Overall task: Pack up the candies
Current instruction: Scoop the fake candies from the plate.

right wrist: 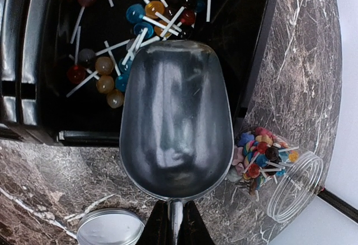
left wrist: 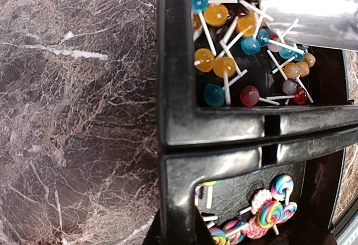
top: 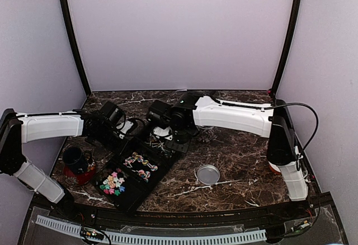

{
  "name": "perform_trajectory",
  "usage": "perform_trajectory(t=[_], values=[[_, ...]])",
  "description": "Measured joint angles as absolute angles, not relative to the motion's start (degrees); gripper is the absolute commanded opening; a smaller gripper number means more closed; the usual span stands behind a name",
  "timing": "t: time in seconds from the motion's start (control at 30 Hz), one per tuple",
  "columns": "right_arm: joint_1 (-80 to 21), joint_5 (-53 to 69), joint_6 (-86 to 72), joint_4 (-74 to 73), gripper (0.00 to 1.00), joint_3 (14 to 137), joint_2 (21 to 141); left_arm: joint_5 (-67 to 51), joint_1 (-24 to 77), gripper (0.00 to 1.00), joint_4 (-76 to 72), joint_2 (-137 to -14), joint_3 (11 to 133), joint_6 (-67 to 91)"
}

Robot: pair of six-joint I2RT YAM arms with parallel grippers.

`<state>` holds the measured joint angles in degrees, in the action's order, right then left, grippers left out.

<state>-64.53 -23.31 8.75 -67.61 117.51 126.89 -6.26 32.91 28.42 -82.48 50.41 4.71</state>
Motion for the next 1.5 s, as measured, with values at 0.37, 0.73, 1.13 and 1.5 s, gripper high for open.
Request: perform_trajectory(t=[0.37,0.73,1.13,1.5], values=[[-64.5,-18.7,9.2,-55.3,0.0,113.5,127.3,-6.5,33.0,0.0,28.7,-82.5,50.4,5.0],[-64.1,-14.7,6.7,-35.8,0.0,100.8,124.0,-6.9,33.0,0.0,29.4,-82.5,50.4,5.6],[-62.3,-10.4,3.7,-13.8,0.0,78.3,113.9,-7.9,33.3,0.0,29.2,-82.5,50.4,5.1],[-61.7,-9.5,2.4,4.0,0.0,66.5,111.1,-8.7,32.7,0.0,28.9,-82.5,50.4,4.9]])
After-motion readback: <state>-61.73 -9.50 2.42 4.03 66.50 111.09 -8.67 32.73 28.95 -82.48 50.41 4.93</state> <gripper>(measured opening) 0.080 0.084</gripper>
